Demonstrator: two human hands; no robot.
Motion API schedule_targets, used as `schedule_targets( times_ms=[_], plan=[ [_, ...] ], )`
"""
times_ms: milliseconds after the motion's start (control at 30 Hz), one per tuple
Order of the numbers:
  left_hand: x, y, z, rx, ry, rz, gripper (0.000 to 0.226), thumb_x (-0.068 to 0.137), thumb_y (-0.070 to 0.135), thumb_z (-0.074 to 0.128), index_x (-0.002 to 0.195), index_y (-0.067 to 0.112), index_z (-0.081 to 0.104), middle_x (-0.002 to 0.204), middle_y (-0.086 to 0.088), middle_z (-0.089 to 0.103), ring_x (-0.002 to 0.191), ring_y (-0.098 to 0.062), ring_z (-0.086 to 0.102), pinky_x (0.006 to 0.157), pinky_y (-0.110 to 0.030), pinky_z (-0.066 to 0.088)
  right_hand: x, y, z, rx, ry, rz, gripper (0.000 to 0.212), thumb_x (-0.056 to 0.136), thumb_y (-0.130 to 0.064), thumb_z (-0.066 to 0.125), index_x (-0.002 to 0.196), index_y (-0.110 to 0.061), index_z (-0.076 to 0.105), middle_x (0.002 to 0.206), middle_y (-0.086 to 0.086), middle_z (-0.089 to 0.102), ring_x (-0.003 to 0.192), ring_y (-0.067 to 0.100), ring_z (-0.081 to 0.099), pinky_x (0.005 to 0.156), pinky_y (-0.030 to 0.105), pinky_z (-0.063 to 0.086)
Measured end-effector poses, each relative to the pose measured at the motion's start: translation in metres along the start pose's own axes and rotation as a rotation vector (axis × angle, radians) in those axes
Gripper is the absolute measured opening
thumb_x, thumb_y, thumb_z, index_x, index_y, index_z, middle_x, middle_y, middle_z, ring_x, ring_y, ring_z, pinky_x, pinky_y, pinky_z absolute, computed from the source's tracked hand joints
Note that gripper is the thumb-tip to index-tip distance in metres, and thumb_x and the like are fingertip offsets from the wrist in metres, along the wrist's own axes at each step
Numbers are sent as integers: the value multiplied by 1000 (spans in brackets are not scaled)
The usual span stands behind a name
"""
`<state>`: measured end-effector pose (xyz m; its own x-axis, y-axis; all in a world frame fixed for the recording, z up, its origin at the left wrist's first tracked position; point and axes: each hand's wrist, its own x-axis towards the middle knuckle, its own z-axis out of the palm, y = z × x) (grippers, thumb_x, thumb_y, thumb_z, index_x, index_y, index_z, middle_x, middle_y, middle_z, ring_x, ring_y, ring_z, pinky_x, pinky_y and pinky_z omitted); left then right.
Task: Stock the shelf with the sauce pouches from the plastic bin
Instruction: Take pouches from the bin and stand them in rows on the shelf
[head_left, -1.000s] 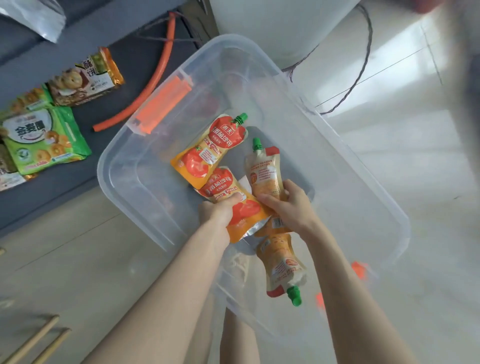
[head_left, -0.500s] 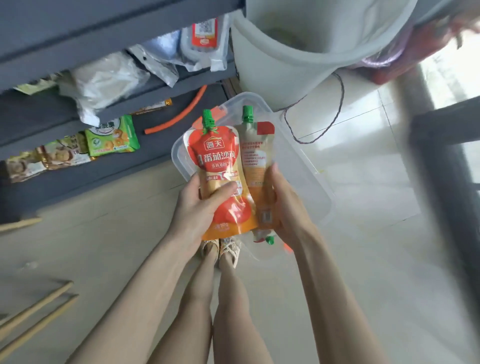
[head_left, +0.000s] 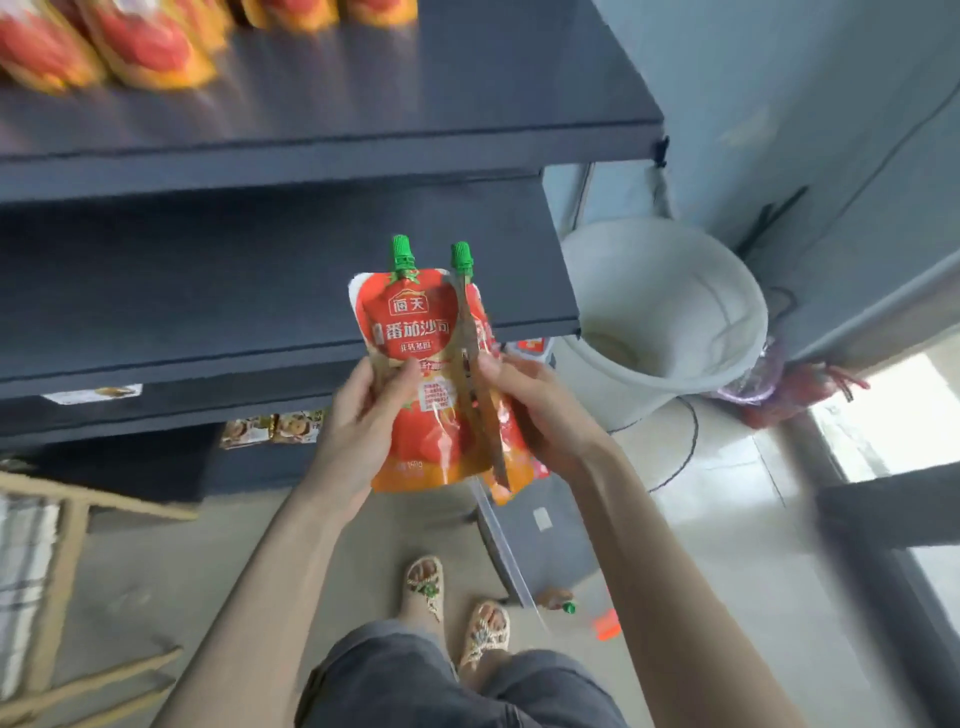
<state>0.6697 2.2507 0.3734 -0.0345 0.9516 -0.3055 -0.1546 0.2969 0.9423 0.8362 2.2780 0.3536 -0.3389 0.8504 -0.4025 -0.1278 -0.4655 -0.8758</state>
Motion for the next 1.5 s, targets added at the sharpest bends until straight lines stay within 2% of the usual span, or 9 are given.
schedule_targets(
  times_ms=[167,367,467,733,1033,1167,1233,1333,1500],
  plan=[
    [13,67,-31,21,87,180,34,76,40,65,106,22,64,100,3,72,94,-17,69,86,-41,54,29,-72,43,-179,75,-137,52,75,-44,74,110,-9,56,97,5,71,87,22,70,79,39,57],
    [67,128,-65,89,137,397,18,83,26,66,100,22,63,93,4,73,88,-10,69,71,-22,53,77,-141,75,-223,124,-366,40,81,-27,71,113,-11,53,107,9,68,96,25,68,85,42,56],
    [103,155,-81,80,144,448,21,82,24,68,101,20,61,95,2,72,88,-11,69,72,-24,52,104,-167,87,-236,165,-449,37,81,-27,68,113,-12,56,110,11,67,101,29,66,89,45,54],
    [193,199,-91,99,56,544,16,86,18,64,97,28,57,100,8,69,92,-5,66,75,-19,53,172,-212,100,-247,370,-654,20,86,-4,64,105,1,56,75,-3,62,55,-5,60,54,10,46],
    [266,206,-77,172,105,603,14,88,19,63,98,14,55,102,0,66,99,-16,63,84,-33,53,229,-237,75,-211,464,-724,21,84,-4,67,101,-12,58,92,2,68,79,12,67,71,25,56],
    [283,211,-72,215,138,597,15,90,21,60,103,18,53,100,12,62,98,-1,58,78,-12,47,249,-248,61,-278,441,-716,24,83,-8,70,103,-12,57,94,2,68,83,12,65,74,27,55],
    [286,207,-70,257,158,591,21,88,20,62,106,21,50,98,20,58,92,9,55,74,-5,43,257,-245,56,-329,406,-700,29,80,-14,73,104,-21,57,99,5,67,89,12,66,78,29,55],
    [289,193,-68,289,228,550,45,81,17,71,119,17,47,107,11,58,96,-2,55,82,-19,43,265,-232,46,-428,356,-713,41,74,-32,73,108,-44,54,118,13,60,111,25,60,93,42,51],
    [293,188,-69,325,309,601,41,83,11,68,117,12,45,108,4,58,99,-11,56,76,-14,43,273,-231,41,-422,386,-738,40,81,-9,71,111,-24,48,109,0,64,102,18,64,86,34,54]
  ],
)
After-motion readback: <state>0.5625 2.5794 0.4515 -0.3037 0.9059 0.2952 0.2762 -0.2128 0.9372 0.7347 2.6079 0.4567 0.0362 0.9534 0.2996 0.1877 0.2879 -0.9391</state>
